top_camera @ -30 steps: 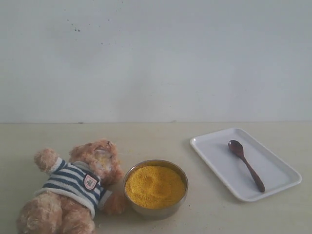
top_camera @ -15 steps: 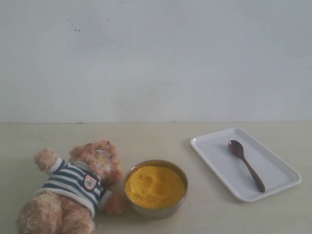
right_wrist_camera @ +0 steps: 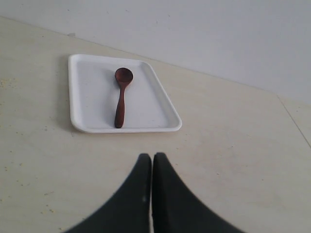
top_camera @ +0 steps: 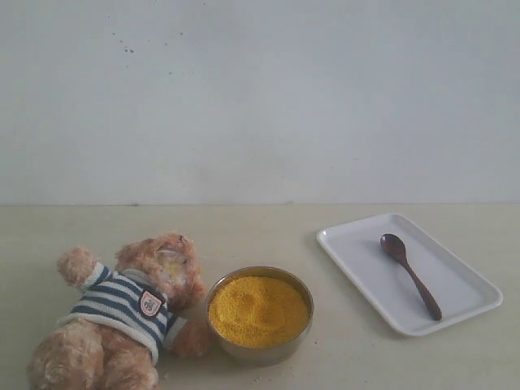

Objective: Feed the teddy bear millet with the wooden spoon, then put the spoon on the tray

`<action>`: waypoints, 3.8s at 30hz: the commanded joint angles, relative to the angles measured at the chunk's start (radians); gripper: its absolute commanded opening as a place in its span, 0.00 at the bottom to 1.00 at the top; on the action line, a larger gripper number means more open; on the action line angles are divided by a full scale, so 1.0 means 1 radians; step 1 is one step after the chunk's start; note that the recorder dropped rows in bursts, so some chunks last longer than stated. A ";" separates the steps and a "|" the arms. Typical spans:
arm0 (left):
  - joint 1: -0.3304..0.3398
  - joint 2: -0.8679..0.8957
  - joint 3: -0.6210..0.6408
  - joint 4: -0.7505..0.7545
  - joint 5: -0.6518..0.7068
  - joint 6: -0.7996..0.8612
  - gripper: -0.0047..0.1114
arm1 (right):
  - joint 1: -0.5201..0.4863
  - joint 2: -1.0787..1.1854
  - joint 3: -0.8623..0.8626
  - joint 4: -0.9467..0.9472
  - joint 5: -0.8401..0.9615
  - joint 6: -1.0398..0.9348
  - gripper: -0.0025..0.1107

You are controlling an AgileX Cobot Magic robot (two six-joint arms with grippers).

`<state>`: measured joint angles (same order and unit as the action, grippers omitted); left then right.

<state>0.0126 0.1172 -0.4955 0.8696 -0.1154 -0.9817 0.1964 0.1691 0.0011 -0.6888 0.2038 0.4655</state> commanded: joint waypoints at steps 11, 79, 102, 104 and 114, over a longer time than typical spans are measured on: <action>-0.092 -0.115 0.166 0.036 -0.137 -0.008 0.07 | -0.006 -0.005 -0.001 0.004 0.001 0.006 0.02; -0.091 -0.117 0.496 -0.952 0.452 0.946 0.07 | 0.101 -0.047 -0.001 0.002 0.004 0.006 0.02; -0.091 -0.117 0.496 -0.952 0.449 0.946 0.07 | -0.126 -0.169 -0.001 0.538 0.206 -0.511 0.02; -0.091 -0.117 0.496 -0.952 0.449 0.946 0.07 | -0.158 -0.169 -0.001 0.607 0.176 -0.527 0.02; -0.091 -0.117 0.496 -0.952 0.449 0.946 0.07 | -0.207 -0.169 -0.001 0.564 0.188 -0.529 0.02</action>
<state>-0.0803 0.0023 0.0027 -0.0817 0.3407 -0.0408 -0.0034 0.0049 0.0011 -0.1154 0.3964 -0.0526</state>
